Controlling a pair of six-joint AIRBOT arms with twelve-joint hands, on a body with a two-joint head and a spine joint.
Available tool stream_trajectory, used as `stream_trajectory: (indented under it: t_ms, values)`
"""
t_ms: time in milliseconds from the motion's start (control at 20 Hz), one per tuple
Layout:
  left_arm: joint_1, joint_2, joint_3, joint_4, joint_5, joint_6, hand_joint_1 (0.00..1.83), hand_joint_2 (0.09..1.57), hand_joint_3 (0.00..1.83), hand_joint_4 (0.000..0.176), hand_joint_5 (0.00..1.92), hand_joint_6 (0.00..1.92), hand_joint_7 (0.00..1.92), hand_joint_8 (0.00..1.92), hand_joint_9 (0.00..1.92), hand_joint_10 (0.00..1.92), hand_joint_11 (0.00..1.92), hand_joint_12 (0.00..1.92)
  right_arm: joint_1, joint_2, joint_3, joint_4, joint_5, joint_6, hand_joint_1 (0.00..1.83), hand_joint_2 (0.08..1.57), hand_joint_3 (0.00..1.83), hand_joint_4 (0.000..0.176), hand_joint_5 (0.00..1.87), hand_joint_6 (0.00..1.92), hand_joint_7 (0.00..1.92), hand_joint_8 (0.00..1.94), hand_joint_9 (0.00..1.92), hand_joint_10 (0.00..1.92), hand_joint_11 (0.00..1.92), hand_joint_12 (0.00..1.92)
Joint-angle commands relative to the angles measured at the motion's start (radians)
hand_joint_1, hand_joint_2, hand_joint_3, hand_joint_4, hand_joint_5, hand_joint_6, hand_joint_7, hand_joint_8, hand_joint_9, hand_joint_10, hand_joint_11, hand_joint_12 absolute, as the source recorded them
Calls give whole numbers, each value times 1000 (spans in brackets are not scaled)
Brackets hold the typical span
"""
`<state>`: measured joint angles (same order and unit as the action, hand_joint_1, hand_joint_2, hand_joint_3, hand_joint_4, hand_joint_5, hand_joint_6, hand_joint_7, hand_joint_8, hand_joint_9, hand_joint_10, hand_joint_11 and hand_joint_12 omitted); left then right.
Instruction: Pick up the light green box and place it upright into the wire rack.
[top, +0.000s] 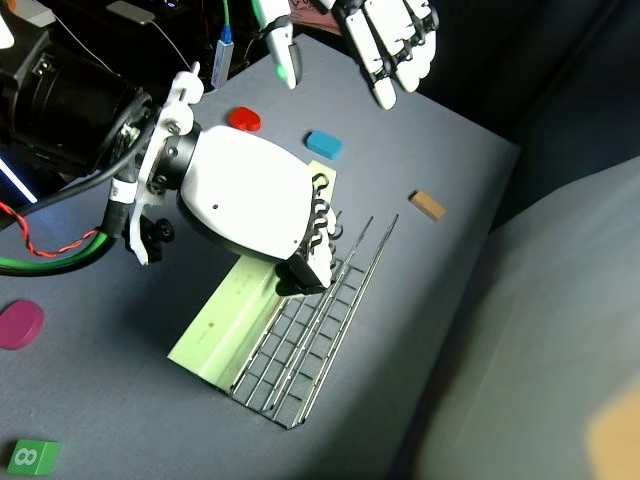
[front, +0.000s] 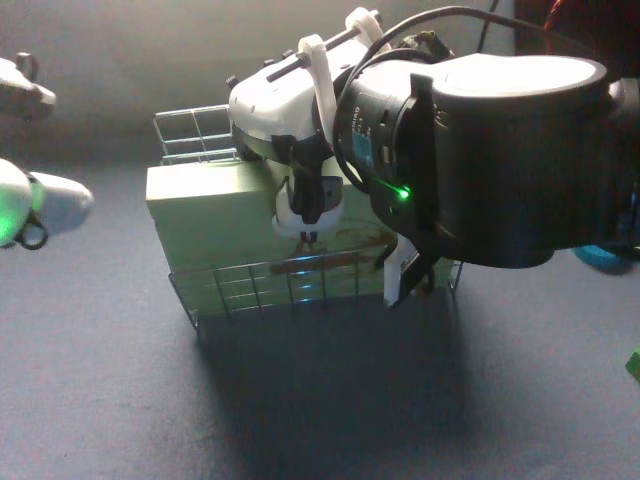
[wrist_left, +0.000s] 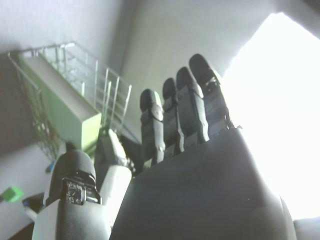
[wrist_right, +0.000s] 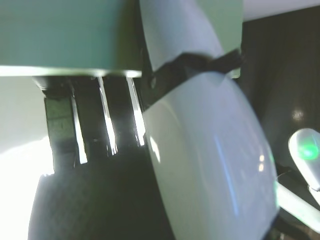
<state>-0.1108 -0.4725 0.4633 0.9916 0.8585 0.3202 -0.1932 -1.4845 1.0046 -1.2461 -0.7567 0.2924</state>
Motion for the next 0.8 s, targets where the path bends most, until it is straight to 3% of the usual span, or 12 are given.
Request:
stream_trajectory:
  t_ms: [0, 50, 100, 150, 200, 400, 550, 750]
  values:
    - [-1, -10, 2, 70, -52, -3, 111, 1206, 0, 36, 300, 0, 204, 0, 174, 0, 0, 627, 9, 0, -4, -81, 20, 0, 1190, 1267, 0, 0, 564, 1464, 825, 1329, 564, 1145, 483, 1486]
    - [13, -22, 3, 71, -54, -19, 94, 1212, 1, 35, 304, 1, 219, 4, 177, 1, 0, 647, 7, 0, -6, -86, 20, 0, 993, 1237, 0, 0, 462, 818, 590, 704, 450, 806, 330, 1431]
    - [22, -29, 4, 71, -59, -29, 94, 1212, 1, 35, 304, 1, 219, 4, 177, 1, 0, 647, 6, 0, -8, -91, 20, -1, 993, 1237, 0, 0, 462, 818, 590, 704, 450, 806, 330, 1431]
    - [30, -37, 5, 74, -60, -38, 59, 1224, 4, 35, 306, 1, 228, 4, 180, 2, 0, 666, 4, 0, -11, -102, 19, -1, 836, 1226, 0, 0, 562, 129, 647, 72, 493, 321, 225, 1330]
    - [37, -45, 6, 85, -63, -53, 59, 1224, 4, 35, 308, 2, 231, 5, 180, 1, 0, 668, 2, 1, -15, -114, 16, -1, 768, 1213, 0, 0, 532, 22, 615, 5, 497, 141, 164, 1253]
    - [64, -73, 13, 117, -76, -94, 64, 1224, 3, 34, 333, 10, 235, 4, 180, 1, 0, 669, 3, 16, -28, -119, 13, -17, 623, 1182, 0, 0, 450, 0, 482, 0, 403, 11, 6, 1131]
    - [98, -105, 22, 149, -86, -140, 68, 1224, 2, 34, 347, 13, 235, 3, 178, 0, 0, 668, 23, 62, -68, -119, 21, -14, 552, 1171, 0, 0, 370, 0, 390, 0, 327, 0, 0, 939]
    - [149, -143, 25, 224, -92, -254, 68, 1225, 1, 33, 371, 11, 251, 5, 186, 2, 0, 678, 75, 222, -195, -119, 90, 19, 503, 1160, 0, 0, 331, 0, 361, 1, 326, 3, 0, 896]
